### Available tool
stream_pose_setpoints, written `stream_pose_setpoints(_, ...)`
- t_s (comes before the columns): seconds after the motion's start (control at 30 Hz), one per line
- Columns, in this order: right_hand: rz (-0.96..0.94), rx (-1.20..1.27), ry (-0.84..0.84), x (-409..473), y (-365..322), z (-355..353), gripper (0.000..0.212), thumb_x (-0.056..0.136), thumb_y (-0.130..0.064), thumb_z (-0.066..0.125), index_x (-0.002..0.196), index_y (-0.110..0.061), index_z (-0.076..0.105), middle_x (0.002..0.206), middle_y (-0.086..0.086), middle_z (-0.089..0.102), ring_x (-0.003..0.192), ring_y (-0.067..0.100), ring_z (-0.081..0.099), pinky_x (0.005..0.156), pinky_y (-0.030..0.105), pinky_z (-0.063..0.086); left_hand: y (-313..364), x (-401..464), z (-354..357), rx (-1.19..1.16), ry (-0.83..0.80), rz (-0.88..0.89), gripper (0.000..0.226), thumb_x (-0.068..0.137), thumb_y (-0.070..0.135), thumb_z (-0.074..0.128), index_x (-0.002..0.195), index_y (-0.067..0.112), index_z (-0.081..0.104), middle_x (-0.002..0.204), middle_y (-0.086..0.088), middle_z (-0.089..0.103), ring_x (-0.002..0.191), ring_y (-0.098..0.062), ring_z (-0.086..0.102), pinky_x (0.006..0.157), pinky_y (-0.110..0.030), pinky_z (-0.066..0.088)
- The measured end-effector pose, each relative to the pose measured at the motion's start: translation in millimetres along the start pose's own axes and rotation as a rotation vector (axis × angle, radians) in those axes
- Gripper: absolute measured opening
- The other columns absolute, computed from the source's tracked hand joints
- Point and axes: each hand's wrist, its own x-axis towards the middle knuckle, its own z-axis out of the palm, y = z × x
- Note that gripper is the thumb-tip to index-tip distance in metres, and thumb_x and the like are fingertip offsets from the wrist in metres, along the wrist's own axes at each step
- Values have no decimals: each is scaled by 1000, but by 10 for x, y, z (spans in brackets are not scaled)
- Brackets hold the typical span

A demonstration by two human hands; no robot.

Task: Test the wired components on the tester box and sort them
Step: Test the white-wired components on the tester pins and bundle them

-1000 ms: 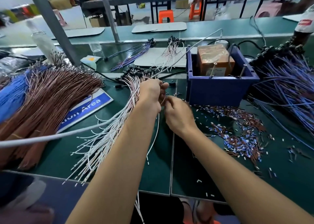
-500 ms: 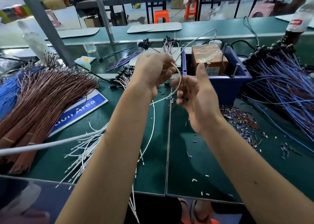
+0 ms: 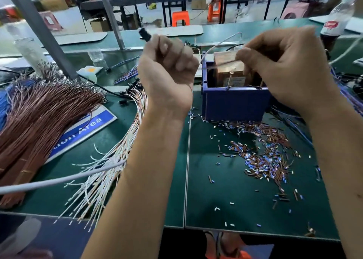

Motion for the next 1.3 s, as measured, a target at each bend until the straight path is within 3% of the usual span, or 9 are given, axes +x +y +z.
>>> stream_pose_setpoints(0.13, -49, -206, -101, -155, 275, -28, 11, 92, -28, 76, 90, -17, 79, 76, -7, 74, 66, 7, 67, 71, 21, 52, -522, -185, -228, 611, -30, 257, 31, 98, 16, 54, 69, 23, 47, 55, 9, 38, 49, -11, 30, 47, -27, 27)
stream_pose_setpoints(0.2, -78, -254, -164, -280, 409, 48, 7, 91, -22, 76, 92, -16, 80, 78, -3, 76, 71, 15, 70, 74, 29, 53, -762, -257, -379, 1016, -153, 412, 24, 93, 12, 64, 77, 21, 49, 64, 10, 45, 55, -9, 37, 51, -30, 33)
stream_pose_setpoints(0.3, -102, -286, -210, -520, 649, 192, 16, 92, -19, 69, 103, -11, 79, 92, 5, 78, 83, 24, 73, 77, 41, 55, -984, -300, -628, 1561, -433, 557, 17, 84, 4, 71, 90, 11, 56, 82, 0, 54, 69, -24, 50, 59, -41, 46)
stream_pose_setpoints(0.37, -123, -321, -180, -667, 796, 270, 20, 93, -20, 67, 105, -10, 78, 92, 9, 78, 82, 30, 72, 75, 43, 55, -1048, -311, -718, 1677, -469, 532, 19, 84, 8, 73, 98, 8, 60, 94, -5, 56, 78, -34, 55, 63, -47, 50)
stream_pose_setpoints(0.53, -98, -290, -44, -824, 977, 402, 15, 94, -22, 73, 103, -12, 78, 92, 4, 78, 80, 25, 70, 78, 41, 53, -1129, -258, -848, 1669, -435, 470, 19, 89, 15, 75, 103, 10, 64, 94, -7, 66, 82, -35, 62, 68, -46, 52)
stream_pose_setpoints(0.67, -27, -221, -25, -884, 989, 387, 6, 92, -17, 79, 96, -13, 78, 88, -6, 74, 80, 14, 69, 80, 31, 53, -1158, -225, -981, 1606, -419, 380, 11, 90, 16, 76, 86, 10, 67, 70, -1, 67, 65, -27, 60, 61, -41, 50)
stream_pose_setpoints(0.87, 138, -116, -47, -905, 1030, 307, 6, 92, -21, 77, 91, -16, 80, 85, -12, 74, 84, 5, 69, 80, 26, 53, -1165, -170, -1054, 1441, -354, 251, 5, 88, 20, 75, 85, 18, 72, 71, 5, 71, 68, -19, 68, 67, -40, 56)
stream_pose_setpoints(1.07, 214, -26, -37, -904, 976, 303, 6, 93, -21, 78, 87, -22, 77, 86, -15, 73, 81, 3, 67, 74, 12, 48, -1172, -182, -1053, 1416, -387, 210, 14, 89, 22, 75, 79, 25, 65, 62, 10, 58, 57, -8, 53, 56, -28, 47)
stream_pose_setpoints(1.3, 257, -28, -32, -892, 954, 297, 12, 95, -22, 76, 85, -16, 78, 80, -7, 72, 80, 12, 66, 75, 25, 51, -1150, -185, -1019, 1387, -427, 144, 12, 92, 20, 72, 82, 20, 65, 65, 0, 61, 60, -25, 57, 59, -41, 52)
